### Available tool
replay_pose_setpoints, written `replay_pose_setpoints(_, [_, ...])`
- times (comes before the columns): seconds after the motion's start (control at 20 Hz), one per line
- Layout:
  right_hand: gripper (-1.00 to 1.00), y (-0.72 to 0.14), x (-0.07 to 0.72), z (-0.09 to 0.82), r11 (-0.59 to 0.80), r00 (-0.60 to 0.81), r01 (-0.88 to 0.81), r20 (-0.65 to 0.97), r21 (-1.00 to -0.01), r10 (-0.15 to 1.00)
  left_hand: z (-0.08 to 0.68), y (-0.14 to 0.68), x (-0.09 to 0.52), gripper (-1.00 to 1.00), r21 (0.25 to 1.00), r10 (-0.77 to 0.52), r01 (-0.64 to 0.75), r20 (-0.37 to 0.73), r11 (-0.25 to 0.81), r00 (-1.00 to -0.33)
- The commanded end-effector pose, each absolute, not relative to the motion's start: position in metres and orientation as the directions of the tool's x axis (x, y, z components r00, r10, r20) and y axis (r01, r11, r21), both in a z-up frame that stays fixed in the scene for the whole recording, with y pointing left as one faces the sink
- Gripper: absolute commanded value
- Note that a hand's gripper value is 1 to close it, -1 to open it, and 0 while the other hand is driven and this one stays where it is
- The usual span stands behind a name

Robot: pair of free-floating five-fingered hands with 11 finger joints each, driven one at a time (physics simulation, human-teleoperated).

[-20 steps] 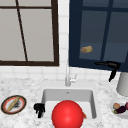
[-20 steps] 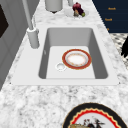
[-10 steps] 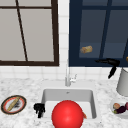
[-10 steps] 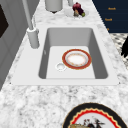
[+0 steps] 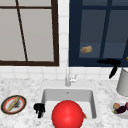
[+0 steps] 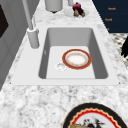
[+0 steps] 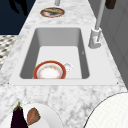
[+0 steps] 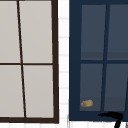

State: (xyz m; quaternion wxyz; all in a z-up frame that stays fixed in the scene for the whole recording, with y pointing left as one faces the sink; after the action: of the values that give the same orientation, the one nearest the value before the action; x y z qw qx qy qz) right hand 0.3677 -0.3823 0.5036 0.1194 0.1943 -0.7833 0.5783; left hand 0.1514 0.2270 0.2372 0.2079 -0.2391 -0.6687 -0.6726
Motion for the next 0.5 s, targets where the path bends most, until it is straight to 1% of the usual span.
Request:
replay_pose_setpoints(0.0, [-1.00, -0.382, 0.344, 0.504, 0.264, -0.912, -0.411, 0.386, -0.873, -0.143, 0.237, 0.227, 0.151, 0.00, 0.800, 0.040, 0.599, 0.600, -0.019, -0.799])
replay_pose_setpoints(0.15, [-1.00, -0.379, 0.325, 0.503, 0.260, -0.916, -0.401, 0.390, -0.879, -0.093, 0.237, 0.227, 0.151, 0.00, 0.800, 0.040, 0.599, 0.600, -0.019, -0.799])
replay_pose_setpoints(0.25, [-1.00, -0.376, 0.318, 0.492, 0.249, -0.916, -0.395, 0.400, -0.885, -0.030, 0.237, 0.227, 0.151, 0.00, 0.800, 0.040, 0.599, 0.600, -0.019, -0.799])
replay_pose_setpoints(0.45, [-1.00, -0.377, 0.299, 0.474, 0.254, -0.916, -0.385, 0.401, -0.887, 0.010, 0.237, 0.227, 0.151, 0.00, 0.800, 0.040, 0.599, 0.600, -0.019, -0.799])
